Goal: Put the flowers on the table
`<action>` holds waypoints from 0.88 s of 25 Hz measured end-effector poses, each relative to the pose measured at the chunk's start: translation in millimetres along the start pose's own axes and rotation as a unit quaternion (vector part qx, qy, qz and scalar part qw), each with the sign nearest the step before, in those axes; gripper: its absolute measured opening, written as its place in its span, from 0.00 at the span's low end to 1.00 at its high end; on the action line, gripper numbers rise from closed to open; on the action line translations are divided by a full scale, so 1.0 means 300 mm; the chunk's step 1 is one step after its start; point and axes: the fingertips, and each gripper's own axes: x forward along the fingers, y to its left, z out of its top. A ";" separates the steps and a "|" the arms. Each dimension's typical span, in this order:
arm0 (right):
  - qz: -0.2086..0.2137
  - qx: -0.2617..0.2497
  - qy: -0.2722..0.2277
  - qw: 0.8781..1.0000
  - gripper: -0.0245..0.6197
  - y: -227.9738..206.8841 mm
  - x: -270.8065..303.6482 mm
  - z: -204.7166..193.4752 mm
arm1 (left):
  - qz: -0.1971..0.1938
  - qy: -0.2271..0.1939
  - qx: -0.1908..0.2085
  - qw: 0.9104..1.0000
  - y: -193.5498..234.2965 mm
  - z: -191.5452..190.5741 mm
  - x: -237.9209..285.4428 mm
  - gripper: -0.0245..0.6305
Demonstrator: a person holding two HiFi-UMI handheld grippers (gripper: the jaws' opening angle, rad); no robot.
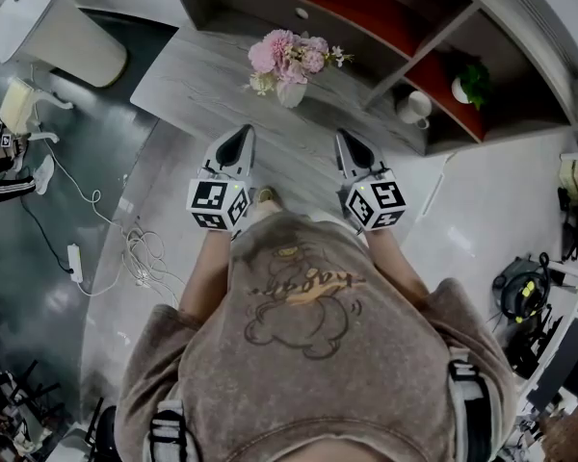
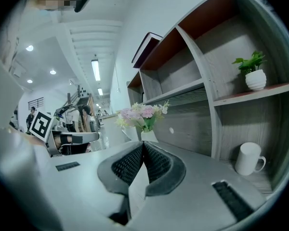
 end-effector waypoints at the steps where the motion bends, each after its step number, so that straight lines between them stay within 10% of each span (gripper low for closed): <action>1: -0.001 -0.001 0.000 1.000 0.03 -0.001 -0.001 -0.003 | 0.002 0.000 0.000 1.000 0.006 -0.004 -0.001 0.07; 22: -0.001 -0.007 -0.004 1.000 0.03 0.026 0.016 0.010 | 0.020 0.001 -0.012 1.000 0.050 -0.002 -0.033 0.07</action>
